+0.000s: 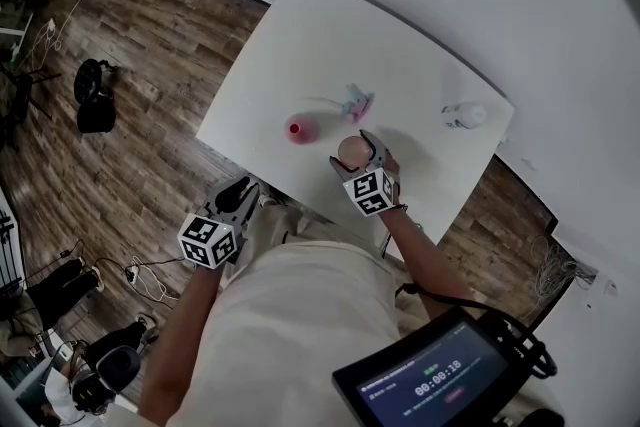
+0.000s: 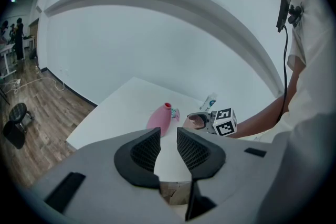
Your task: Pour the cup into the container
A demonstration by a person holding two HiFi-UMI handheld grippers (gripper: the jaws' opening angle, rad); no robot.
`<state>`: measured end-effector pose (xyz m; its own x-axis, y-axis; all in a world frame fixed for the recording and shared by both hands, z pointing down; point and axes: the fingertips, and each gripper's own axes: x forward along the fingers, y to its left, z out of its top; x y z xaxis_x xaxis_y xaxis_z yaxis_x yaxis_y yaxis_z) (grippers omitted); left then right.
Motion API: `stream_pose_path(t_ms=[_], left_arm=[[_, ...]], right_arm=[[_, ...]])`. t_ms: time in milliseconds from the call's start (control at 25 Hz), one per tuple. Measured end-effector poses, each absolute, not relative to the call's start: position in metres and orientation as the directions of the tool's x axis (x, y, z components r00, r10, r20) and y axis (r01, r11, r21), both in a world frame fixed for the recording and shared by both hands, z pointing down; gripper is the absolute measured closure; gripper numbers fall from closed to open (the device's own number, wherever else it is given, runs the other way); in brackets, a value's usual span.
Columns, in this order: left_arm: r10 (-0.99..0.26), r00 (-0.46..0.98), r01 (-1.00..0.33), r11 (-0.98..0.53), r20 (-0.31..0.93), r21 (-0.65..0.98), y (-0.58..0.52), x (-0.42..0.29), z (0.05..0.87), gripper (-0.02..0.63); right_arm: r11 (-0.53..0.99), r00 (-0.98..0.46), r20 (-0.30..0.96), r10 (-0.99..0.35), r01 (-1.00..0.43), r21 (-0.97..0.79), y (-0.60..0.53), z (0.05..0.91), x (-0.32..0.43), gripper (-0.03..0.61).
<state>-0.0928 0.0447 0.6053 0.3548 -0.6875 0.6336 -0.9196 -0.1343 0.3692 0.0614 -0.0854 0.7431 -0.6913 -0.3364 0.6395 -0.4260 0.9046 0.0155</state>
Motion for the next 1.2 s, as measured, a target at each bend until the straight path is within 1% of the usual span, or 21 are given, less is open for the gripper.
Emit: stream_pose_path(t_ms=[520,760,1200], left_arm=[[-0.683,0.356,-0.919,-0.134,0.637,0.370,0.048,-0.098,0.603,0.506],[-0.677,0.356,-0.920,-0.134,0.644,0.369,0.053,-0.099,0.606,0.508],[-0.678,0.353,-0.921,-0.131,0.645,0.366,0.062,-0.096,0.607,0.508]], right_arm=[[0.899,-0.696,0.606,-0.384,-0.433,0.072,-0.084,0.741,0.063,0.160],[0.905,-0.692,0.609,-0.388,-0.412,0.108,-0.082,0.746,0.063,0.158],[0.886,-0.687,0.598,-0.412,-0.455,0.088,-0.082,0.756,0.068,0.160]])
